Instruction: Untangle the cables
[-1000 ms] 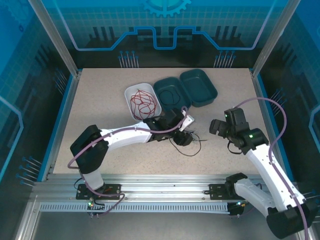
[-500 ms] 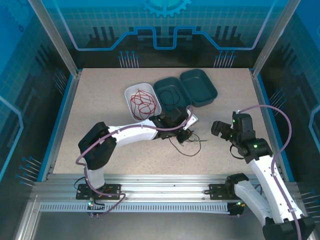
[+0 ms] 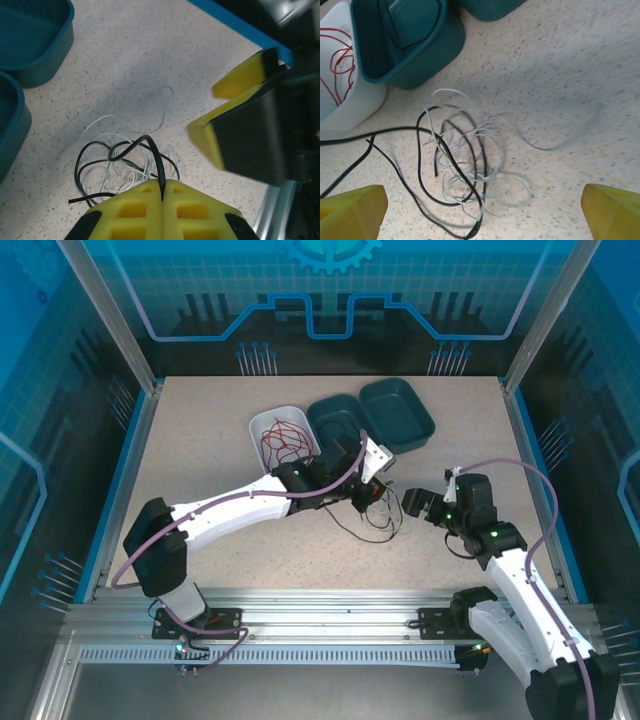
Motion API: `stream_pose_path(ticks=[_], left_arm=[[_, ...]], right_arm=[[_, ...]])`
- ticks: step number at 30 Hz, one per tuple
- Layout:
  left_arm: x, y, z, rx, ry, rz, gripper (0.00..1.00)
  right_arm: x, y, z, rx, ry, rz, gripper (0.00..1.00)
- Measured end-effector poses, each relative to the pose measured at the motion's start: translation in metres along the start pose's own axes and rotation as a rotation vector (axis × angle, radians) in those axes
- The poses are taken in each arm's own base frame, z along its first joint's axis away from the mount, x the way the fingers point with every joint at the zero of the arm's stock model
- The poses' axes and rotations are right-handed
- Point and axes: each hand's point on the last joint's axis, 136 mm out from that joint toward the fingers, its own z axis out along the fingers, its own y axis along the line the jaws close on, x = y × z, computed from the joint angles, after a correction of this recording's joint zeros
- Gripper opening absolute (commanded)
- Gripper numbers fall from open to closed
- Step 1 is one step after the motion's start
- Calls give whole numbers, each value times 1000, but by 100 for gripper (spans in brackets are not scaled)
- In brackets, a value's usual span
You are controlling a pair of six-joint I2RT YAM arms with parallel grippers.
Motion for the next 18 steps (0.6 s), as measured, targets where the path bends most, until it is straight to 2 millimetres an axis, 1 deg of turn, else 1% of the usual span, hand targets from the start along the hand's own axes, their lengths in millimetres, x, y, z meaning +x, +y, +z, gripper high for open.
stream_pose_path(ticks=[4,8,10,12,15,18], left_arm=[[-10,-5,-12,15,-31,-4,0],[-18,-9,-23,23,-59,-14,0],[-22,-12,-29,32,-74,-14,0],[-27,-15,-36,44,-91,-11,0],[-35,-21,-48,61,-121,-5,0],[-46,-27,-67,77,-163,4,0]], right_arm=[[11,12,12,-49,36,-14,100],[19,30,20,-85,58,-67,100],[24,32,26,-77,72,-86,100],[28,30,32,-53,88,-93,100],[31,20,40,4,101,-85,98],[31,10,45,61,97,-73,97]])
